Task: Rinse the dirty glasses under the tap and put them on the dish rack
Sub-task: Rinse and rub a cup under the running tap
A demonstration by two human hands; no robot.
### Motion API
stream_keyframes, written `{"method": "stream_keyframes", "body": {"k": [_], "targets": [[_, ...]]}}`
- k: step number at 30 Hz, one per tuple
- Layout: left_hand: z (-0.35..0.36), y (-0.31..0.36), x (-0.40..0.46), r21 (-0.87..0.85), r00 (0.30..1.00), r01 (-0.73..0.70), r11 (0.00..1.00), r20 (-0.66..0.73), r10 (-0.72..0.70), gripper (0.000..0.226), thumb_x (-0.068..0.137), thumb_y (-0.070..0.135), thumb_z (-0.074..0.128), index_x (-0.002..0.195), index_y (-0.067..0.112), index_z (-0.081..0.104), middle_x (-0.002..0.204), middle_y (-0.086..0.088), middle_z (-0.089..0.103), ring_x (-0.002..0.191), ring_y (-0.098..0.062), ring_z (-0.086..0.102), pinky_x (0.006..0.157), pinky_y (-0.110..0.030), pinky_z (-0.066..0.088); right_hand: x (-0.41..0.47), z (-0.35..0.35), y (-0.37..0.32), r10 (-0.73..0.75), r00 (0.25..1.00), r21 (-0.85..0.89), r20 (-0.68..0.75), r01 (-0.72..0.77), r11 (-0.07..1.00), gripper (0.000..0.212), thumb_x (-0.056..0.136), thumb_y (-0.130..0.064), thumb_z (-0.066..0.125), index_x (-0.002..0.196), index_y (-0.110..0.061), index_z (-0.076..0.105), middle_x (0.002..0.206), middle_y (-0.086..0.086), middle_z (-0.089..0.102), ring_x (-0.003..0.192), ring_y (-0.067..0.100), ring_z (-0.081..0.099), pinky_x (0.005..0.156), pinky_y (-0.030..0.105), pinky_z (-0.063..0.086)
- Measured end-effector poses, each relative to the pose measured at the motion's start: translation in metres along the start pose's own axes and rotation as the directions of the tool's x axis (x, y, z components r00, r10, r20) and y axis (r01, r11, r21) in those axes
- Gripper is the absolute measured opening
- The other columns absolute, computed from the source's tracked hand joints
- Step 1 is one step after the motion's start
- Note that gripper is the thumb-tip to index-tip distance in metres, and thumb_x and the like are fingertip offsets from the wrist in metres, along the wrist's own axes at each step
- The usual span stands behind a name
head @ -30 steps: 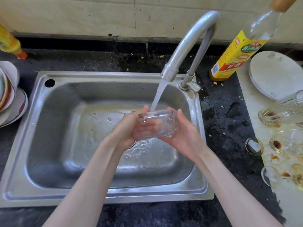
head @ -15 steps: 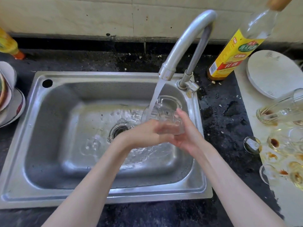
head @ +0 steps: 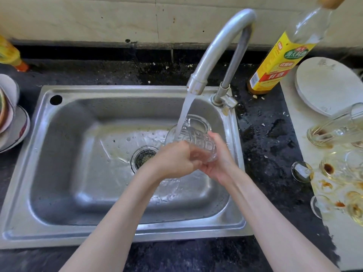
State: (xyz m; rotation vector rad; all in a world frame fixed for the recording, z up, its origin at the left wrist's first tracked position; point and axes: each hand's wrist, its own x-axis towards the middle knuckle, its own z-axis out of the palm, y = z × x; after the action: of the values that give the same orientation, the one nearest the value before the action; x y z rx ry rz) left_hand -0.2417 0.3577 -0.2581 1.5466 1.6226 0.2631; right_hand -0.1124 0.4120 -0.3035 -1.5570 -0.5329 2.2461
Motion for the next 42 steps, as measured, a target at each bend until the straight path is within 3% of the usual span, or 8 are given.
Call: {"method": "stream_keyframes", "body": {"k": [3, 8, 13, 17, 21, 25, 30, 42], "targets": [[-0.006, -0.008, -0.003, -0.406, 1.000, 0.006, 0.914, 0.016, 0.001, 0.027, 0.083, 0.002, 0.063, 0.100, 0.022, 0.069, 0.098, 0.011, 0.071, 0.095, -0.003, 0.065, 0.092, -0.023, 0.048, -0.002, 0.000, -0.003, -0.018, 0.992, -0.043, 0.128, 0.023, 0.999, 0.045, 0.091, -0.049, 0.048, 0.101, -0.008, 0.062, 0.063, 0.004, 0.066, 0.057, 0.014, 0.062, 0.057, 0.026, 0.054], [-0.014, -0.012, -0.014, -0.898, 0.980, 0.025, 0.439, -0.064, -0.189, 0.019, 0.072, 0.004, 0.068, 0.091, -0.001, 0.068, 0.085, -0.014, 0.073, 0.076, -0.020, 0.070, 0.071, -0.024, 0.056, -0.013, 0.000, -0.007, -0.137, 0.927, -0.114, 0.350, 0.188, 0.976, 0.047, 0.087, -0.042, 0.049, 0.103, -0.003, 0.068, 0.099, 0.015, 0.069, 0.093, 0.026, 0.064, 0.090, 0.036, 0.047], [-0.008, -0.006, -0.013, -0.649, 0.899, -0.017, 0.761, -0.343, -0.272, 0.017, 0.082, 0.023, 0.068, 0.073, 0.009, 0.069, 0.068, 0.001, 0.072, 0.063, -0.006, 0.068, 0.061, -0.009, 0.047, -0.011, 0.005, -0.007, -0.081, 0.988, -0.102, 0.132, 0.094, 0.990, 0.051, 0.084, -0.041, 0.060, 0.116, -0.001, 0.062, 0.107, 0.022, 0.068, 0.098, 0.033, 0.067, 0.089, 0.044, 0.054], [-0.010, -0.021, -0.029, -0.488, 0.906, -0.142, 0.861, -0.415, -0.086, 0.010, 0.082, 0.013, 0.067, 0.080, 0.023, 0.069, 0.077, 0.014, 0.072, 0.075, 0.003, 0.065, 0.071, -0.009, 0.047, -0.011, 0.006, -0.012, 0.073, 0.996, 0.120, 0.049, -0.079, 0.990, 0.041, 0.090, -0.040, 0.055, 0.114, -0.007, 0.058, 0.102, 0.021, 0.067, 0.085, 0.031, 0.068, 0.069, 0.040, 0.059], [-0.015, -0.037, -0.035, -0.262, 0.864, -0.159, 0.952, -0.503, 0.006, 0.007, 0.075, 0.035, 0.073, 0.080, 0.033, 0.068, 0.095, 0.014, 0.068, 0.098, -0.006, 0.059, 0.088, -0.022, 0.043, -0.008, 0.002, -0.013, 0.128, 0.985, 0.151, 0.112, -0.144, 0.978, 0.047, 0.087, -0.037, 0.051, 0.121, -0.007, 0.060, 0.116, 0.020, 0.065, 0.099, 0.030, 0.064, 0.083, 0.038, 0.054], [-0.003, -0.034, -0.033, -0.467, 0.918, -0.140, 0.873, -0.392, -0.063, 0.047, 0.060, 0.053, 0.076, 0.097, 0.038, 0.054, 0.131, 0.014, 0.042, 0.122, -0.004, 0.046, 0.097, -0.022, 0.042, -0.011, 0.001, -0.007, 0.161, 0.968, 0.160, 0.192, -0.193, 0.968, 0.042, 0.083, -0.037, 0.054, 0.105, -0.005, 0.070, 0.104, 0.019, 0.069, 0.086, 0.029, 0.068, 0.075, 0.036, 0.057], [0.003, -0.035, -0.031, -0.524, 0.911, -0.123, 0.843, -0.396, -0.114, 0.101, 0.057, 0.048, 0.083, 0.138, 0.037, 0.024, 0.122, 0.023, 0.049, 0.113, 0.014, 0.045, 0.090, 0.001, 0.031, -0.009, 0.007, 0.000, 0.149, 0.961, 0.115, 0.231, -0.179, 0.977, 0.044, 0.097, -0.042, 0.039, 0.111, -0.008, 0.064, 0.096, 0.015, 0.071, 0.077, 0.024, 0.070, 0.066, 0.032, 0.060], [0.020, -0.020, -0.022, -0.233, 0.825, -0.085, 0.969, -0.561, -0.063, 0.071, 0.051, 0.060, 0.065, 0.113, 0.040, 0.036, 0.104, 0.024, 0.040, 0.102, -0.003, 0.044, 0.094, -0.025, 0.035, 0.001, -0.003, -0.027, -0.031, 1.000, 0.103, 0.002, 0.030, 0.994, 0.033, 0.098, -0.011, 0.042, 0.129, 0.000, 0.045, 0.120, 0.014, 0.057, 0.098, 0.024, 0.060, 0.079, 0.034, 0.050]]}}
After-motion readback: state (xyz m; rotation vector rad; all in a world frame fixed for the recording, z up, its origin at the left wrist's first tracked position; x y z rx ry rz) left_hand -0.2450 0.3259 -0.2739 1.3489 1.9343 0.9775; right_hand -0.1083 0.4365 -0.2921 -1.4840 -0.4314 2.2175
